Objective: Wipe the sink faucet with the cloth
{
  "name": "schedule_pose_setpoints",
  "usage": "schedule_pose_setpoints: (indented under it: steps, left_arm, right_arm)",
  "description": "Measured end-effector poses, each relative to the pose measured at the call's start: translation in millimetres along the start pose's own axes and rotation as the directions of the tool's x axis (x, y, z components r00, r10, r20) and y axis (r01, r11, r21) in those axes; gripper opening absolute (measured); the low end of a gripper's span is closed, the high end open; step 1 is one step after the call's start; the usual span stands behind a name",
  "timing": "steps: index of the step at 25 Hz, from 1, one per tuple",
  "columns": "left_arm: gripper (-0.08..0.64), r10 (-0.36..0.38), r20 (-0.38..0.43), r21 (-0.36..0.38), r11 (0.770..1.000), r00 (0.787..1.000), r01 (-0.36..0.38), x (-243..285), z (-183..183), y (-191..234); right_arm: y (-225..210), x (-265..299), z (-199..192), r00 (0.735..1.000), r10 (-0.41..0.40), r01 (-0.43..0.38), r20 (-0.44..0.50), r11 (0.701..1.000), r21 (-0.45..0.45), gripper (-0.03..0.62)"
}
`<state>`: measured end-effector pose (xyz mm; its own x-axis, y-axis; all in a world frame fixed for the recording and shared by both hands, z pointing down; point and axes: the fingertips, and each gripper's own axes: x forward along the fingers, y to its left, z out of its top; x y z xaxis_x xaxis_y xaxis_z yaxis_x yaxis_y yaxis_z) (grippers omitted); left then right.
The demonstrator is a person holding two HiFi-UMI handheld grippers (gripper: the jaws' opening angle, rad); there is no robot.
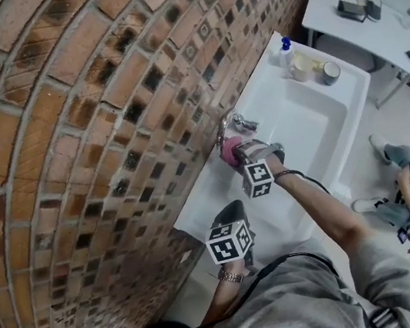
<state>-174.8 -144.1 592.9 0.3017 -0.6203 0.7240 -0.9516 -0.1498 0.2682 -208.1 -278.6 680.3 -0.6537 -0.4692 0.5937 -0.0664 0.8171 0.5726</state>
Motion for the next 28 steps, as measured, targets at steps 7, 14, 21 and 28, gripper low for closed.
schedule_pose_setpoints:
  steps: [7,14,21,28]
  left_arm:
    - [0.014,0.009,0.007,0.006,1.000,1.000,-0.009,-4.8,4.7,2.4]
    - [0.014,0.028,0.016,-0.024,0.999,0.999,-0.028,-12.3,3.8,13.2]
    - [0.014,0.044,0.012,-0.049,0.998,0.999,-0.044,-10.3,0.6,23.1]
    - [0.014,0.044,-0.009,-0.053,0.998,0.999,-0.044,-0.3,-0.6,24.8]
  right_arm:
    - [-54.8,-22.5,47.5,0.969,-0.198,0.181,0.144,0.976,0.125,0.075]
    - [-121.1,-52.9,47.8,0.923,-0.342,0.300,0.178,0.927,0.224,0.077]
    - [-187.0,-56.9,-11.3,0.888,-0.450,0.335,0.094,0.774,0.538,0.074]
    - [-170.0,13.9,-114.7,0.983,-0.144,0.185,-0.117,0.779,0.599,0.069]
